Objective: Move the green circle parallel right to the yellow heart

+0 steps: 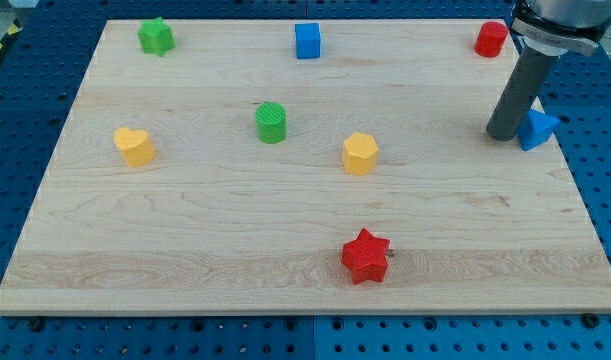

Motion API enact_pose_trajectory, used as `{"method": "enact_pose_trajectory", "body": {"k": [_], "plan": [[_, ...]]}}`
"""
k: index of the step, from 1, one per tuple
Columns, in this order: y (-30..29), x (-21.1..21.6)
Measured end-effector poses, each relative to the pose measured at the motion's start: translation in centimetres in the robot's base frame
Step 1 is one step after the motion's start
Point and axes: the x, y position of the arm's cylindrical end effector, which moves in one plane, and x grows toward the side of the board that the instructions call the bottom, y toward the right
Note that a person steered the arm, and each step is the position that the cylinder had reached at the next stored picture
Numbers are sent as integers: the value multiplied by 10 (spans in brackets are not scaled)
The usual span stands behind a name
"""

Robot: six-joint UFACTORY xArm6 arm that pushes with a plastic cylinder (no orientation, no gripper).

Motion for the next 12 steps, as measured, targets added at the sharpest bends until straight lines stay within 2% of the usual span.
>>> {"method": "enact_pose_trajectory", "body": {"k": [1, 2, 3, 8, 12], "plan": [[-5, 0], [-33, -6], [-62, -33], [-85, -41], [-186, -42]]}}
